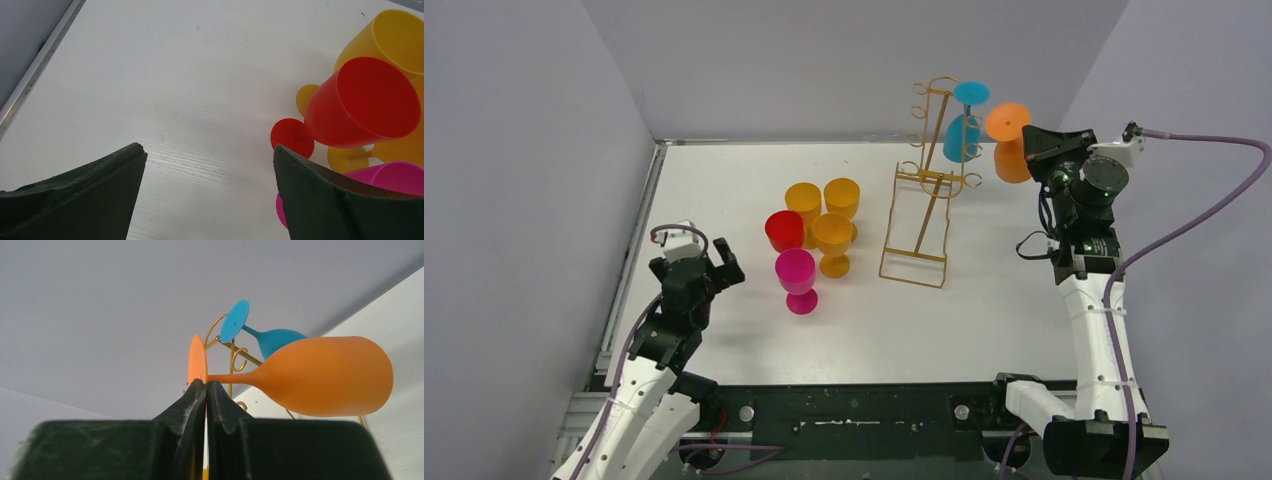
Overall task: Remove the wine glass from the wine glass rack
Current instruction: Pick up the wine glass from the wine rack, then place the wine glass at the center of the board.
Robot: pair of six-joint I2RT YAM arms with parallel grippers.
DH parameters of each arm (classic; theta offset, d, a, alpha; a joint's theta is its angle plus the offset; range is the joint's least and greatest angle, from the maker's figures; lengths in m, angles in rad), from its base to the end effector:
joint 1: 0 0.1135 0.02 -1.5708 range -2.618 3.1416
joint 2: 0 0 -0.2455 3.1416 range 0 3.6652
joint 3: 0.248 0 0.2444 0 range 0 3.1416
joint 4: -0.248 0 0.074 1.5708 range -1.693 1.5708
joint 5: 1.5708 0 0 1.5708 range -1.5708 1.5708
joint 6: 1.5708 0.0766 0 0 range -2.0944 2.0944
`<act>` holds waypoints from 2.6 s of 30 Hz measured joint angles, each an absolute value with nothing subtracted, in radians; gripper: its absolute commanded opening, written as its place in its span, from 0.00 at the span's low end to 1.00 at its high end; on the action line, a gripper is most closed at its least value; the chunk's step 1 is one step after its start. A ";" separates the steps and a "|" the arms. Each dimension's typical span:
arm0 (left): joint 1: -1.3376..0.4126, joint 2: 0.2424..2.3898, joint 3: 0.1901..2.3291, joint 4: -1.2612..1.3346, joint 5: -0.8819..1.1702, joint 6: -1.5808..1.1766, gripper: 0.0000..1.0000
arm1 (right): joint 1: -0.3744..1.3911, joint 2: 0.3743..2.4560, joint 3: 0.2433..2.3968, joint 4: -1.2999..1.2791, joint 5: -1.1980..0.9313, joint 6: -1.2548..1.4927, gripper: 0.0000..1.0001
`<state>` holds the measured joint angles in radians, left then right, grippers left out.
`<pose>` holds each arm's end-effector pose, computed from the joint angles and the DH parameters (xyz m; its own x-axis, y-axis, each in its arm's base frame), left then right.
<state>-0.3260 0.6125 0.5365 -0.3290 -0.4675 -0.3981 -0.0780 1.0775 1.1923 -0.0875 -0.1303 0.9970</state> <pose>0.1918 -0.0284 0.2404 -0.3028 -0.2629 -0.9161 -0.2429 0.9507 -0.1926 0.2821 -0.0121 0.4206 -0.0291 0.8375 -0.5456 -0.0512 0.5439 0.8376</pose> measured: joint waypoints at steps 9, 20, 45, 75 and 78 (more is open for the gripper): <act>-0.328 0.576 0.563 -0.366 -0.459 -0.375 0.97 | -0.078 0.918 1.137 -0.182 -0.087 0.931 0.00; -0.329 0.572 0.673 -0.402 -0.170 -0.295 0.97 | -0.078 0.766 1.120 -0.360 -0.112 0.815 0.00; -0.369 0.636 0.621 -0.008 0.505 -0.628 0.89 | -0.078 0.573 0.921 -0.469 -0.543 0.846 0.00; -0.915 0.933 0.641 0.334 0.282 -0.701 0.78 | 0.535 0.828 0.903 -0.352 -0.659 0.775 0.00; -0.915 0.915 0.641 0.326 0.277 -0.703 0.73 | 0.599 0.855 0.902 -0.342 -0.599 0.774 0.00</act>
<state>-0.9150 0.9150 0.6407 0.3260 0.2771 -0.7033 0.5987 0.8555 0.9024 -0.3424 -0.5987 0.7742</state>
